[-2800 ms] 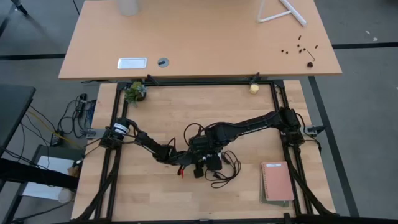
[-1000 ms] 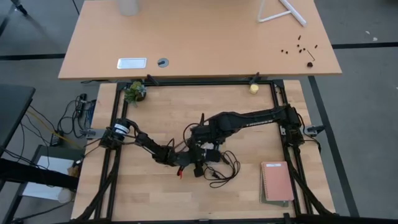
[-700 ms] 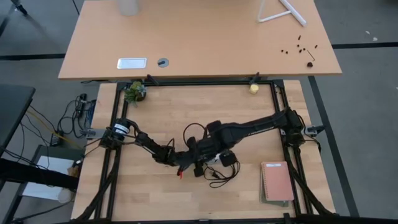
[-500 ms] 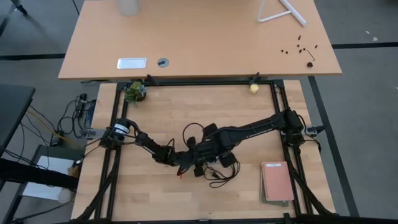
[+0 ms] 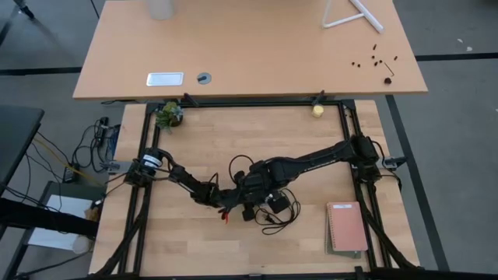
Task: Screw lightbulb
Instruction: Insert the lightbulb into the lamp
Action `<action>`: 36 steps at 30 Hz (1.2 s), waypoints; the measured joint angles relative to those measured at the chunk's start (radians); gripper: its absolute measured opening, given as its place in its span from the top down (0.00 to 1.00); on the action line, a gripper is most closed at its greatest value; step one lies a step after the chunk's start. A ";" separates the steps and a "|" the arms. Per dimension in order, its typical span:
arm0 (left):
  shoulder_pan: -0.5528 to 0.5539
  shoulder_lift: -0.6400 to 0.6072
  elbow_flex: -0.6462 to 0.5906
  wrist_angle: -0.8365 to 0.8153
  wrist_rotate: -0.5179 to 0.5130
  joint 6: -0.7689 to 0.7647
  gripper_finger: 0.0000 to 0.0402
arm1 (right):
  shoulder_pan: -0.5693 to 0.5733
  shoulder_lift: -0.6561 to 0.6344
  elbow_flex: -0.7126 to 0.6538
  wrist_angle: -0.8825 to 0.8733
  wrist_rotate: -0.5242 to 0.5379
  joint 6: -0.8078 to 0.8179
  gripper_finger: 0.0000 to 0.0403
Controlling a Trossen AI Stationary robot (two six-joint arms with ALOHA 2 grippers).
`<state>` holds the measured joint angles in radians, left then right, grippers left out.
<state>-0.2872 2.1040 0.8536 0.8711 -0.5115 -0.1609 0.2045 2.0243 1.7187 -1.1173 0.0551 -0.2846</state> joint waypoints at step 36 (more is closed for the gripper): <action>0.005 0.000 -0.020 0.046 -0.005 -0.076 0.54 | -0.012 -0.001 -0.002 0.067 -0.042 1.176 0.34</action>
<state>-0.2821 2.1044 0.8337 0.9169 -0.5167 -0.2364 0.1921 2.0232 1.7171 -1.0501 0.0134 0.8911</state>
